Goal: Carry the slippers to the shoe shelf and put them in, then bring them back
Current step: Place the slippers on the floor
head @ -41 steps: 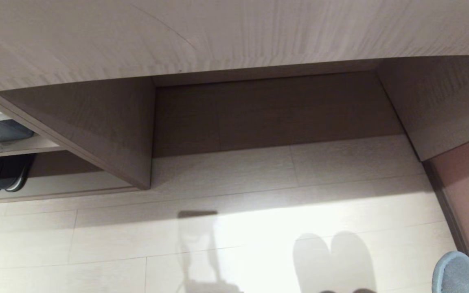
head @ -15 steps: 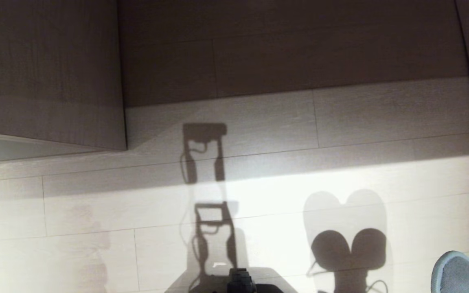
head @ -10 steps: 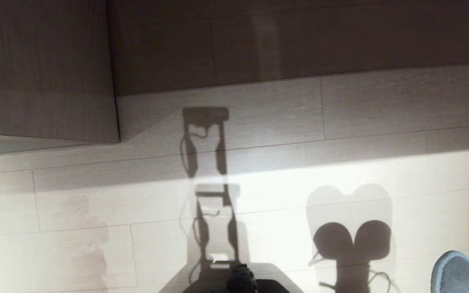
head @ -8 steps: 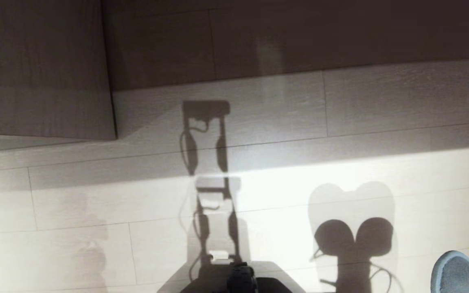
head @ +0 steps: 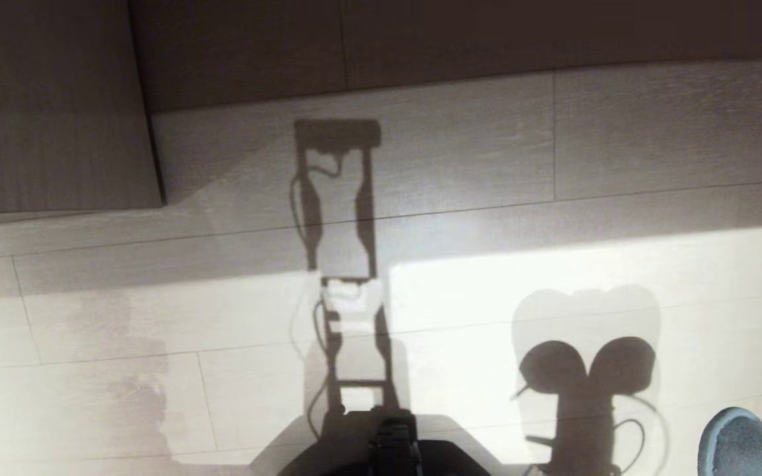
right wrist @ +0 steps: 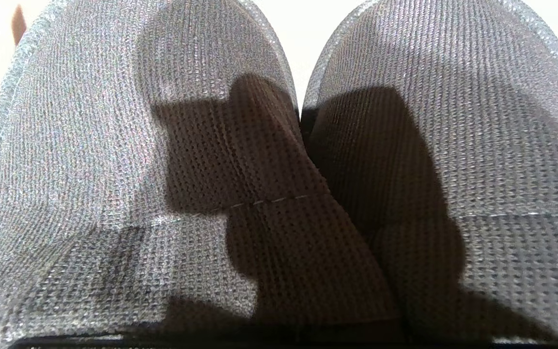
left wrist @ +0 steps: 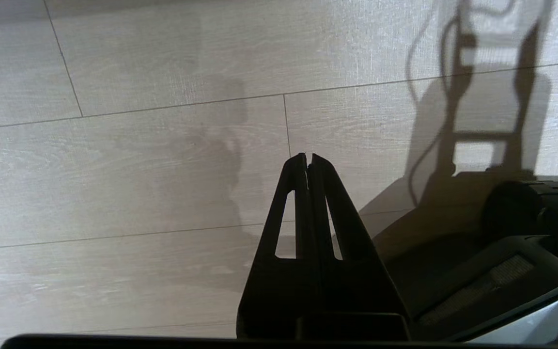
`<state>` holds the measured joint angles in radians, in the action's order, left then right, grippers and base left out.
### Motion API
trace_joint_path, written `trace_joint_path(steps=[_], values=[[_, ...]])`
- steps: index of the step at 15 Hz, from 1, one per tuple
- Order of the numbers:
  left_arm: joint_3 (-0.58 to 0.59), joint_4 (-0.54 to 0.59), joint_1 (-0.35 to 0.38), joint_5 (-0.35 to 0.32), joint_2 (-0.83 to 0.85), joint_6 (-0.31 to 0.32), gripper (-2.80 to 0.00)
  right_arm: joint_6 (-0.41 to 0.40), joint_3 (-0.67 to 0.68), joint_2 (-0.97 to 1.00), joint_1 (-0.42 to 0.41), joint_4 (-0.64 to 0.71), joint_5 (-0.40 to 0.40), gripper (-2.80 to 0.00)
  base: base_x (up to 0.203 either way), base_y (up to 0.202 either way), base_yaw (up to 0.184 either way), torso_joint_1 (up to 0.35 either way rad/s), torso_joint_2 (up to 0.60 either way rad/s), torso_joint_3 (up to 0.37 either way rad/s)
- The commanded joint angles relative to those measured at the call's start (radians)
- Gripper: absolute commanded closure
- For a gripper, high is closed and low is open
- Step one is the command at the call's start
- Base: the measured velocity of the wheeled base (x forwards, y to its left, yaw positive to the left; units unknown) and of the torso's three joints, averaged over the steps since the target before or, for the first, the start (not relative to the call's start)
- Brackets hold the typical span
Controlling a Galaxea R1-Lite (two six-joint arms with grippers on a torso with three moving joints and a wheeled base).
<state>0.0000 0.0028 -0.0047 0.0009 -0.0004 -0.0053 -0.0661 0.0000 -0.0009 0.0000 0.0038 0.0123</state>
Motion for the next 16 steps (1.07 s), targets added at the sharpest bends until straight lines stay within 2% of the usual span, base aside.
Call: trace_joint_path(steps=[1, 7, 10, 13, 14, 16], values=[[0.002, 0.0, 0.0, 0.001, 0.0, -0.001, 0.0, 0.0, 0.0, -0.001, 0.0, 0.0, 0.0, 0.0, 0.0, 0.0, 0.0, -0.007, -0.01, -0.196], [0.002, -0.001, 0.0, 0.001, 0.0, -0.001, 0.0, 0.005, 0.0, -0.001, 0.0, 0.001, 0.005, 0.0, 0.0, 0.0, 0.0, 0.002, 0.0, -0.066], [0.002, 0.0, 0.0, -0.001, 0.0, -0.002, 0.0, -0.004, -0.077, 0.023, 0.0, -0.022, 0.024, 0.0, 0.0, 0.0, 0.0, 0.0, 0.0, 0.0], [0.002, 0.0, 0.0, -0.001, 0.0, -0.002, 0.0, -0.008, -0.198, 0.262, 0.01, -0.055, 0.036, 0.0, 0.0, 0.0, 0.0, 0.0, 0.0, 0.0], [0.002, 0.0, 0.0, -0.001, 0.0, -0.002, 0.0, -0.011, -0.227, 0.378, 0.015, -0.103, 0.038, 0.0, 0.0, 0.0, 0.0, 0.0, 0.0, 0.0], [0.002, 0.0, 0.0, -0.001, -0.001, -0.002, 0.0, -0.013, -0.269, 0.627, 0.021, -0.289, 0.04, 0.0, 0.0, 0.0, 0.0, 0.0, 0.0, 0.0]])
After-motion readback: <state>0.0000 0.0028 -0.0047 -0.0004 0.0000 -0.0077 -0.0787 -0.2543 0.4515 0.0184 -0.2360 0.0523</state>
